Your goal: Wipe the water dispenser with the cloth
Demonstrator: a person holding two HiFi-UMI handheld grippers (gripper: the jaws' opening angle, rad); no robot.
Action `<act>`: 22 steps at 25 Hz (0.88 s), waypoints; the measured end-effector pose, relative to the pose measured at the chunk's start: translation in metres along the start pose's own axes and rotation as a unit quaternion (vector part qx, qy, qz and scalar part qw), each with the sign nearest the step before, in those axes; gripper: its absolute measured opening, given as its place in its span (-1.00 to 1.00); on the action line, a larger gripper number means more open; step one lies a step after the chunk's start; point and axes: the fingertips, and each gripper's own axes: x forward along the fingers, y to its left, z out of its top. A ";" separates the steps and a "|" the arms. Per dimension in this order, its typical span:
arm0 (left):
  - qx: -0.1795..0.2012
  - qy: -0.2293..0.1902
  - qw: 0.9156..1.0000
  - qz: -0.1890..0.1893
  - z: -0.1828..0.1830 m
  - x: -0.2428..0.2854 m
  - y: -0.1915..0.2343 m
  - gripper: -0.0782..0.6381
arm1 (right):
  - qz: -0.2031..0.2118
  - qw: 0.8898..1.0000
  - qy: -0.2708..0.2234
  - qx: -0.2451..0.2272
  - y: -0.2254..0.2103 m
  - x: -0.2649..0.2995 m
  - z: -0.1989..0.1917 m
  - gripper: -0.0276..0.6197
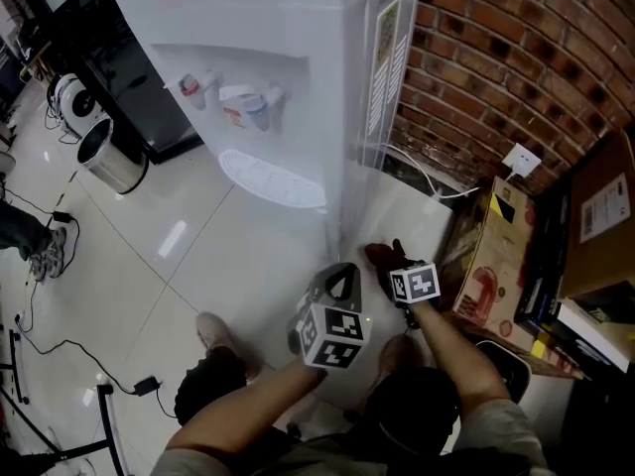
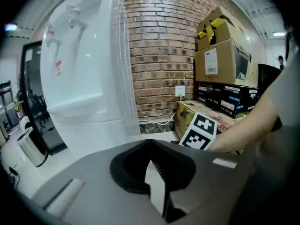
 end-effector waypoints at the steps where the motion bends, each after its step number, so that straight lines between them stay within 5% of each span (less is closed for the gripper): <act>1: -0.003 -0.002 1.000 0.002 0.000 -0.005 0.002 -0.78 | 0.003 1.000 0.011 0.006 0.000 0.004 -0.008 -0.65; 6: -0.014 -0.009 1.000 0.001 0.000 -0.015 0.002 -0.78 | 0.024 0.999 0.030 0.032 0.002 0.003 -0.021 -0.35; 10: -0.029 -0.014 0.999 -0.004 0.003 -0.019 -0.002 -0.78 | 0.035 0.999 -0.014 0.032 0.010 -0.041 -0.001 -0.26; 16: -0.048 -0.071 0.996 0.006 0.047 -0.048 0.018 -0.78 | 0.018 0.982 -0.172 -0.073 0.059 -0.182 0.102 -0.80; 20: -0.045 -0.112 0.993 0.017 0.077 -0.087 0.036 -0.78 | 0.022 0.957 -0.244 -0.156 0.115 -0.268 0.146 -0.87; 22: -0.049 -0.129 0.990 0.023 0.086 -0.111 0.045 -0.78 | 0.021 0.946 -0.285 -0.156 0.138 -0.301 0.154 -0.87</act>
